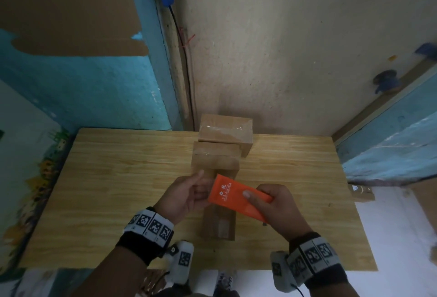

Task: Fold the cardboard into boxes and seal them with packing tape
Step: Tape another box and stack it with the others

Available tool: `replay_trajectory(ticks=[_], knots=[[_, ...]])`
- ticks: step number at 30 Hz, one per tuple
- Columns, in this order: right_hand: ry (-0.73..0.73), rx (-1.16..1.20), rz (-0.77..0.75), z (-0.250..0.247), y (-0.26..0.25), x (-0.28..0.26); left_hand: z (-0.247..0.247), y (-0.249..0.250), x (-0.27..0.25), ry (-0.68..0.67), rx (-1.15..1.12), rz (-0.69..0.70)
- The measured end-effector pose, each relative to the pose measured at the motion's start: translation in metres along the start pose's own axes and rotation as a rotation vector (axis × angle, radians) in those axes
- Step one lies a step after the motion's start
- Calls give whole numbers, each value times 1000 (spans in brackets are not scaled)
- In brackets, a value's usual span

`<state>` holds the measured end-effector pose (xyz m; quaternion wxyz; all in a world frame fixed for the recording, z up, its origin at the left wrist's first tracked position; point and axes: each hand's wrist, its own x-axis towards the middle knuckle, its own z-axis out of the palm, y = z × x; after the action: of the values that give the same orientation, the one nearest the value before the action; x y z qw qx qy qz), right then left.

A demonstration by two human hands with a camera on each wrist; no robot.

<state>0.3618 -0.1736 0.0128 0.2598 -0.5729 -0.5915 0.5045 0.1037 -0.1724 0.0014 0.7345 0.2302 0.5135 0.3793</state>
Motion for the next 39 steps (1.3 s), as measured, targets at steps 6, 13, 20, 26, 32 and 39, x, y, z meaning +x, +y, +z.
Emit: replay_trajectory(ticks=[6, 13, 20, 26, 32, 39], knots=[[33, 59, -17, -3, -2, 2, -2, 1, -1, -79, -66, -4], [27, 104, -1, -5, -8, 9, -3, 9, 3, -72, -52, -1], [-97, 42, 65, -13, -19, 22, -12, 29, 8, 35, 188, 59], [-117, 61, 83, -19, -26, 33, -15, 42, 14, 53, 190, 43], [-62, 6, 120, -49, -1, 24, -76, 48, 3, 205, 196, -4], [-56, -28, 148, -54, 7, 24, -80, 23, 16, 232, 192, 29]])
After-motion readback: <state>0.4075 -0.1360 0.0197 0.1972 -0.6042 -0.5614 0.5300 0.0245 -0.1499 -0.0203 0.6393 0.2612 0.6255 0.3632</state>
